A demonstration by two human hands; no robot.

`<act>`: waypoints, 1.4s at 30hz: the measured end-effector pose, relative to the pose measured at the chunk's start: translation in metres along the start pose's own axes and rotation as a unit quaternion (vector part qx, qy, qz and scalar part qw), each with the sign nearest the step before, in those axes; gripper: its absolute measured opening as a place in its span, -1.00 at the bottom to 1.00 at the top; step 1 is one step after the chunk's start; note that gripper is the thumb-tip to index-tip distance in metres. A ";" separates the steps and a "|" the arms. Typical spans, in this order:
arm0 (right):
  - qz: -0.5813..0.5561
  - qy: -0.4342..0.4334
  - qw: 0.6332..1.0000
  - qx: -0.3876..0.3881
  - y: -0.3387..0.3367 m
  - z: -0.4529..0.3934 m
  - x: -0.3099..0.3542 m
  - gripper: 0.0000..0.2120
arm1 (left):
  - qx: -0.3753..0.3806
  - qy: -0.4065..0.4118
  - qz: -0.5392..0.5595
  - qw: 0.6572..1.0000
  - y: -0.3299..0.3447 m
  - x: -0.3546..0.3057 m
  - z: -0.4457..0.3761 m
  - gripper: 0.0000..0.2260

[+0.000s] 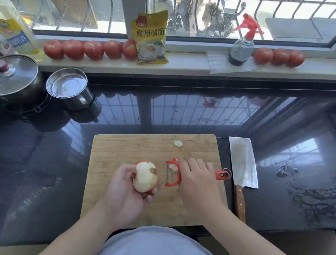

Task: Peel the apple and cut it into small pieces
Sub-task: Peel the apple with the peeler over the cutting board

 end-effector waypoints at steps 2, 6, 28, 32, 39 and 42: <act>-0.012 -0.034 0.998 -0.054 -0.006 0.005 0.017 -0.81 | -0.016 0.011 -0.035 0.999 0.002 0.001 -0.005 -0.74; -0.012 -0.041 0.996 -0.083 -0.015 0.005 0.038 -0.84 | -0.043 0.032 -0.087 0.995 0.005 0.007 -0.015 -0.70; 0.215 0.074 0.933 0.278 0.003 -0.009 -0.018 -0.75 | -0.062 0.001 -0.093 0.994 0.000 0.009 -0.007 -0.70; 0.161 0.100 0.938 0.289 0.003 -0.014 -0.021 -0.79 | -0.069 -0.010 -0.101 0.992 -0.003 0.009 -0.006 -0.65; 0.163 0.081 0.964 0.193 0.014 0.002 -0.039 -0.78 | -0.060 -0.024 -0.058 0.996 0.000 0.007 -0.004 -0.59; 0.057 -0.005 0.993 0.101 0.007 0.003 -0.030 -0.65 | -0.069 -0.033 -0.055 0.996 -0.001 0.009 -0.005 -0.60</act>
Point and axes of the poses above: each hand's wrist, its own z-axis away from the middle knuckle, its own y-axis out of the palm, x = y × z, the point moved 1 cm from there along -z, towards the middle knuckle, and after that the axes turned 3 degrees about y, right-handed, at the moved point
